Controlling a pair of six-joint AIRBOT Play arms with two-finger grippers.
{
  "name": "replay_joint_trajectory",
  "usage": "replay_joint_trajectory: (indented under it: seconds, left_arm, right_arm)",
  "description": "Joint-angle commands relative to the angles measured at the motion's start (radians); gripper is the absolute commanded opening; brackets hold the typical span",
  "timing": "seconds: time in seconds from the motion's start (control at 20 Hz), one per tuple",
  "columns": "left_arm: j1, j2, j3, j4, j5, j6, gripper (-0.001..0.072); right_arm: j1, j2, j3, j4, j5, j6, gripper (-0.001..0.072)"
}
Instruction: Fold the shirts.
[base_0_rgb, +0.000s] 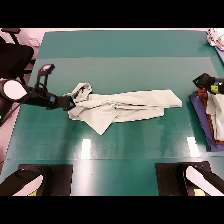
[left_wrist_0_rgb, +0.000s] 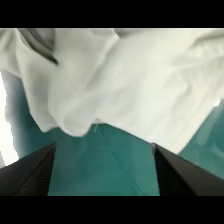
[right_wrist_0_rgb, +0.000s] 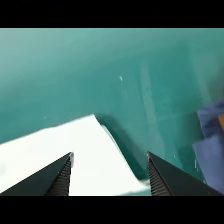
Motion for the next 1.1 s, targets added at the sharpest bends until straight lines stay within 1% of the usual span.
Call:
replay_joint_trajectory:
  seconds: [0.0,0.2,0.35,0.5,0.55,0.6,0.9,0.95,1.0,1.05]
  left_arm:
    - [0.002,0.01,-0.128,-0.055,0.063,0.027,0.0703]
    - [0.002,0.009,-0.217,-0.052,0.187,0.026,0.0703]
    - [0.002,0.009,-0.219,-0.032,0.315,0.026,0.0702]
    - [0.002,0.009,-0.219,-0.032,0.383,0.026,0.07]
    - [0.002,0.009,-0.219,-0.032,0.391,0.027,0.0589]
    - [0.002,0.009,-0.219,-0.032,0.397,0.028,0.0527]
    - [0.002,-0.031,-0.219,-0.038,0.429,0.029,0.0518]
    - [0.002,-0.05,-0.219,-0.049,0.43,0.032,0.0305]
    - [0.002,-0.065,-0.219,-0.067,0.428,0.057,0.0033]
    - [0.002,-0.071,-0.219,-0.099,0.43,0.089,0.0023]
  right_arm:
    - [-0.018,0.059,-0.073,0.008,-0.016,0.0,0.0542]
    - [-0.018,0.09,-0.077,0.008,-0.019,0.0,0.0542]
    - [-0.018,0.1,-0.076,0.008,-0.019,0.0,0.0541]
    - [-0.016,0.099,-0.076,0.008,-0.01,0.0,0.0541]
    - [-0.013,0.099,-0.076,0.008,-0.013,0.0,0.0541]
    - [-0.013,0.099,-0.076,0.008,-0.013,0.0,0.0541]
    - [-0.013,0.099,-0.076,0.008,-0.019,0.0,0.054]
    - [-0.013,0.099,-0.076,0.008,-0.016,0.0,0.054]
    - [-0.013,0.099,-0.076,0.008,-0.008,0.0,0.054]
    - [-0.013,0.099,-0.076,0.008,0.003,0.0,0.054]
